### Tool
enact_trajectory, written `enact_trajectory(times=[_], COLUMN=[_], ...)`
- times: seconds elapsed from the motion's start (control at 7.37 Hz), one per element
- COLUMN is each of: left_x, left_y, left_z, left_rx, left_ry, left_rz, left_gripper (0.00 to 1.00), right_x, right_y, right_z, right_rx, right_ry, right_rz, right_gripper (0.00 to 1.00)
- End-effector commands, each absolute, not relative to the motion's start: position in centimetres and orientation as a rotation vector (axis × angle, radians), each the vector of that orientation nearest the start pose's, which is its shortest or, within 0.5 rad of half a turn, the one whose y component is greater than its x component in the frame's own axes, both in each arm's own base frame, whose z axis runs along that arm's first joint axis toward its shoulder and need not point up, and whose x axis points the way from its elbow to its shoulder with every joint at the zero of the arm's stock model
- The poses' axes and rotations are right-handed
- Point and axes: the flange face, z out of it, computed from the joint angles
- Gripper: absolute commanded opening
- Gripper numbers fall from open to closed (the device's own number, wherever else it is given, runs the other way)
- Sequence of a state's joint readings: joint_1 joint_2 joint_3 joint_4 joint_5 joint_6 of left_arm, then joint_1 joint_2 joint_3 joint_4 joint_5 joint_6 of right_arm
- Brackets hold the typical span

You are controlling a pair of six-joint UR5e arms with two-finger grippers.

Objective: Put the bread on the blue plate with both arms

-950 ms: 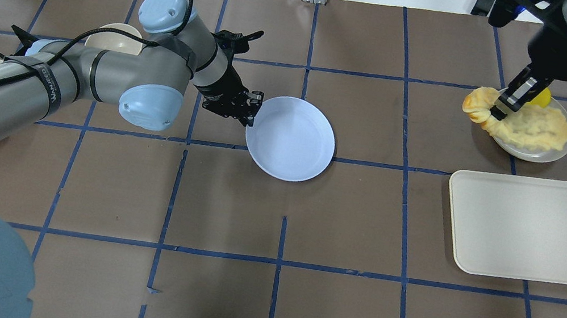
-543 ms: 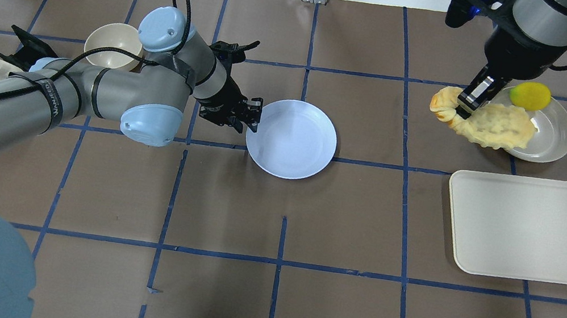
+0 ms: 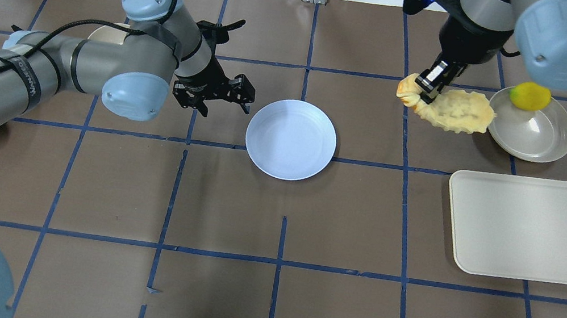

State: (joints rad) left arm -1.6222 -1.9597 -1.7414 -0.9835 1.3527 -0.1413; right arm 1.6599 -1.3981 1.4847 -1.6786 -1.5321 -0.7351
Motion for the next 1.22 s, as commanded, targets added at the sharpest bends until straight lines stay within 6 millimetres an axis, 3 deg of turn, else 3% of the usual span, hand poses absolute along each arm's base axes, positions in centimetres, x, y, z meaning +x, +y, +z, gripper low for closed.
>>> enact_trajectory(times=[0.0, 0.14, 0.27, 0.41, 0.54, 0.81, 0.95, 1.09], left_x=[-15.3, -13.5, -11.6, -9.0, -7.9, -8.1, -7.9, -8.9], left_y=[-60.8, -60.9, -60.0, -59.4, -59.2, -59.7, -60.4, -60.5], left_z=[30.5, 31.7, 34.1, 36.0, 37.5, 41.1, 41.6, 42.2], left_rx=[-0.083, -0.098, -0.129, -0.089, -0.095, -0.087, -0.095, -0.082], left_ry=[3.209, 3.16, 3.156, 3.114, 3.109, 3.107, 3.11, 3.117], left_rz=[0.042, 0.069, 0.082, 0.13, 0.174, 0.217, 0.213, 0.191], left_gripper=[1.0, 1.0, 1.0, 1.0, 1.0, 1.0, 1.0, 1.0], right_x=[29.1, 32.8, 35.0, 37.4, 38.9, 38.8, 37.7, 37.4], right_y=[-58.2, -60.0, -61.3, -61.0, -59.7, -58.9, -58.6, -57.8], right_z=[41.4, 37.1, 32.6, 31.1, 29.6, 28.1, 26.2, 24.8], right_rx=[-1.225, -1.299, -1.325, -1.362, -1.408, -1.435, -1.443, -1.441], right_ry=[2.855, 2.811, 2.798, 2.78, 2.753, 2.734, 2.729, 2.733], right_rz=[-0.061, -0.072, -0.071, -0.104, -0.067, -0.03, -0.029, -0.063], right_gripper=[0.16, 0.16, 0.16, 0.16, 0.17, 0.18, 0.19, 0.2])
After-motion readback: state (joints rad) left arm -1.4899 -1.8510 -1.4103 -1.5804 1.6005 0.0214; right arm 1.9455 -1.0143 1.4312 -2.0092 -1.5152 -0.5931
